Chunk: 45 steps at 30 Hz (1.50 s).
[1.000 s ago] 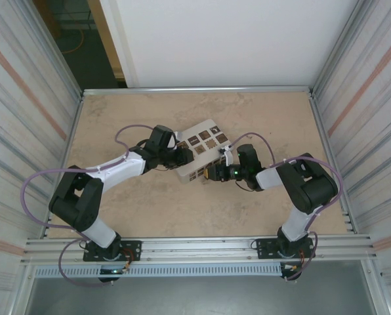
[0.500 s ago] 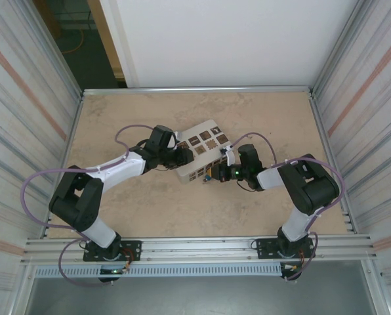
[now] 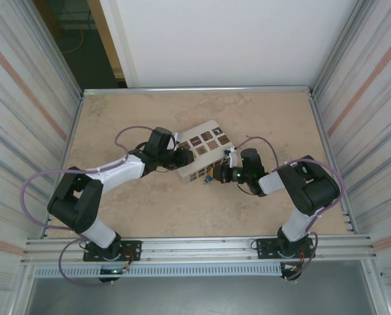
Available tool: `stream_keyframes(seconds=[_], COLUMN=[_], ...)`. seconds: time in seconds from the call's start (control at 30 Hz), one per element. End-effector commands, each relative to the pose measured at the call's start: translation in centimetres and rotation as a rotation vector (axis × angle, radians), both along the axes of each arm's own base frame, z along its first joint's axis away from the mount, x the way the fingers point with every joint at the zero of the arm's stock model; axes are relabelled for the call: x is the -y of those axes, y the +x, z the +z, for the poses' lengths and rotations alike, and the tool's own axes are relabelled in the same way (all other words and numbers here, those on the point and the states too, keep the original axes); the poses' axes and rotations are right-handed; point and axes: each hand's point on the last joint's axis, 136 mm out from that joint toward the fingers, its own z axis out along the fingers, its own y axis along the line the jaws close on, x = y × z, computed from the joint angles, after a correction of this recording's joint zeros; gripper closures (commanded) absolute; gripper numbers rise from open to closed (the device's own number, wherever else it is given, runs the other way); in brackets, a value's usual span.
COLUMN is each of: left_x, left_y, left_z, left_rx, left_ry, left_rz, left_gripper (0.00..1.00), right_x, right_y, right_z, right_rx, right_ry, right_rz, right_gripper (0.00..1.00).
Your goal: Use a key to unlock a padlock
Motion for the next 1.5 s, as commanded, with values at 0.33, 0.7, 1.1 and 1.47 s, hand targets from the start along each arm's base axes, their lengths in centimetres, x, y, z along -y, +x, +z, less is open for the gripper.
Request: stream_keyframes(seconds=[0.33,0.7,1.1,1.47], left_x=[-2.4,-2.6,-2.8,-2.9], left_y=[-4.7,-5.0,-5.2,-5.3], left_z=[-6.7,-7.4,-7.8,-8.2], left_rx=[-0.177,-0.188,-0.197,-0.202], left_ry=[0.116,0.114,0.121,0.124], left_rz=[0.002,0.007,0.013,0.014], left_gripper=[0.75,0.75,0.75,0.75], right_x=[1.5,1.7,2.5,2.9], right_y=[3.5,3.6,5.1,6.7], right_z=[2.3,1.7,2.5,3.6], right_rx=[-0.073,-0.093,-0.116,-0.116], right_ry=[0.131,0.11,0.145,0.181], right_rz=[-0.183,-0.178,-0.269,-0.309], right_gripper=[0.94,0.92,0.92,0.93])
